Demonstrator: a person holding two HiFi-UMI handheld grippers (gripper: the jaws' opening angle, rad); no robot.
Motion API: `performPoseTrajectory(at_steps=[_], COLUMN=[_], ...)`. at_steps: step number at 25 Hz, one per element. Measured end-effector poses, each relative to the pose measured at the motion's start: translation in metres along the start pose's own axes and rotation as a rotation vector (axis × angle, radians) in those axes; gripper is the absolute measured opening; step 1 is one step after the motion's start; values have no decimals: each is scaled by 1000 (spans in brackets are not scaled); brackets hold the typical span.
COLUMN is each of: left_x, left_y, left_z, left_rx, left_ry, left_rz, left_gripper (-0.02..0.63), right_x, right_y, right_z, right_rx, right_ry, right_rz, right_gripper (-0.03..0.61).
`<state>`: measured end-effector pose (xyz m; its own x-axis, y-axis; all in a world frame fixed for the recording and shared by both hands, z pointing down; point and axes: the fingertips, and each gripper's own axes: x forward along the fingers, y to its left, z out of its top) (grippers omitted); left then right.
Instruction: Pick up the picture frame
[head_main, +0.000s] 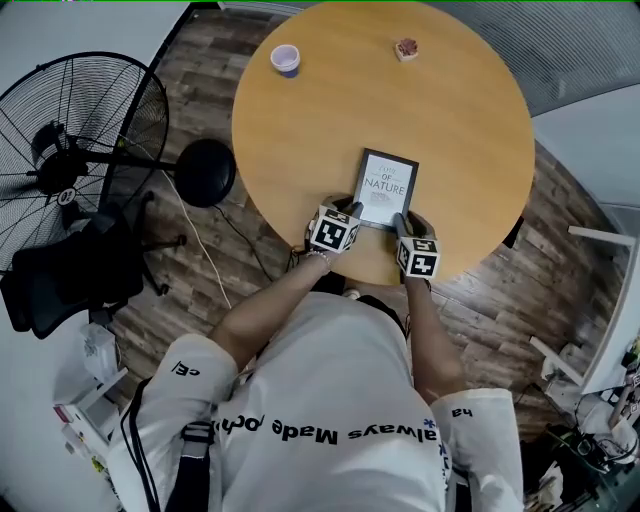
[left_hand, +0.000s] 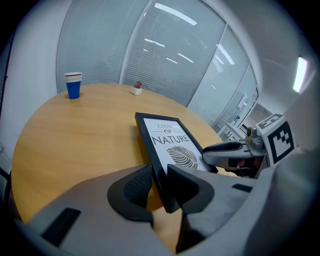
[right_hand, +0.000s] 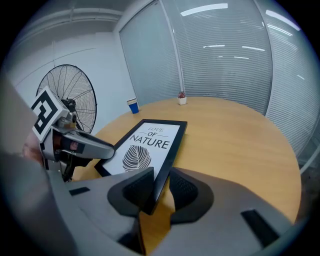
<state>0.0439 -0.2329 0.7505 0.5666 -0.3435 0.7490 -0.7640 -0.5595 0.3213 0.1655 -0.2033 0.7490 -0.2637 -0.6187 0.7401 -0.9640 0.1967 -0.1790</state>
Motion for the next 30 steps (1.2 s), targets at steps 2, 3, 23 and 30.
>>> performPoseTrajectory(at_steps=[2,3,23,30], left_x=[-5,-7,-68,-90], left_y=[-2,-3,-29,-41], left_z=[5,6,31,45], left_rx=[6,10,97,122], left_ry=[-13,-17,-136,-202], left_rz=[-1,-2,42,50], left_gripper=[109,109,110,110], right_x=[-5,-8,-62,-86], right_y=[1,2,21,25], right_z=[5,7,36,51], right_rx=[-1,-3,-16,-24], right_ry=[-10,-15,-150,-202], right_rz=[-4,-6,-34,-50], right_gripper=[112,112,109,109])
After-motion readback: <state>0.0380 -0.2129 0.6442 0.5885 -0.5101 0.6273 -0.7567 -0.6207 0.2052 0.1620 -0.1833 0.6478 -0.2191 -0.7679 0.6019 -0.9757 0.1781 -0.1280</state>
